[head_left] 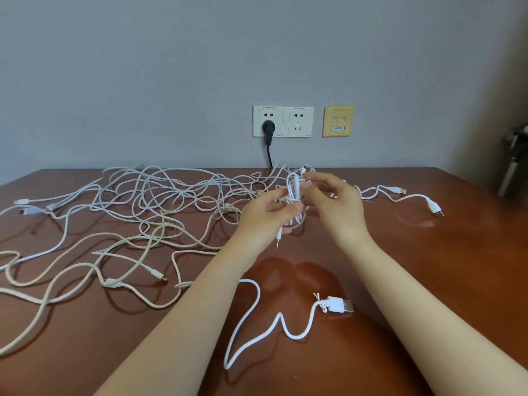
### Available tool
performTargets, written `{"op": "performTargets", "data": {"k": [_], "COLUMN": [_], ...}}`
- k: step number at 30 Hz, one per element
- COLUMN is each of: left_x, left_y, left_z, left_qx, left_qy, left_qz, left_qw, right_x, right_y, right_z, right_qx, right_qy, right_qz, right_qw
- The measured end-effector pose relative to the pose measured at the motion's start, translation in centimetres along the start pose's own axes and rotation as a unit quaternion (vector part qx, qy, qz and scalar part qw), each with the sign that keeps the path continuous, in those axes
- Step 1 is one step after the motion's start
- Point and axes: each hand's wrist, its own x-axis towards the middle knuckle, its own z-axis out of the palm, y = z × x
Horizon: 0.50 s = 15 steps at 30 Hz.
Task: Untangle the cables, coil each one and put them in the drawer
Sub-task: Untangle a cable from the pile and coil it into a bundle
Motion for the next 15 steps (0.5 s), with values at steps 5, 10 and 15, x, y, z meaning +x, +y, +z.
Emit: {"op": "performTargets", "data": {"k": [5,10,15], "left_x": [0.29,0.5,0.44], "left_y": [0.37,0.16,0.34], "left_z": [-0.22,-0.52,-0.66], "left_qx": [-0.073,-0.075,-0.079], "left_qy": [0.02,0.071,0.087], "left_qz": [-0.043,-0.056,-0.055], "left_qw": [0.996,0.993,0.992], "right_x": [0.29,-0.17,-0.66], "right_y": [-0.01,-0.15,-0.2], "right_z": [0.06,0.49,0.85], "right_qx": [0.055,0.045,0.078], "right_qy": [-0.005,-0.074,-0.132], "right_qz": [0.06,0.109,0.148], "right_qw": [0.997,0.99,0.977]}}
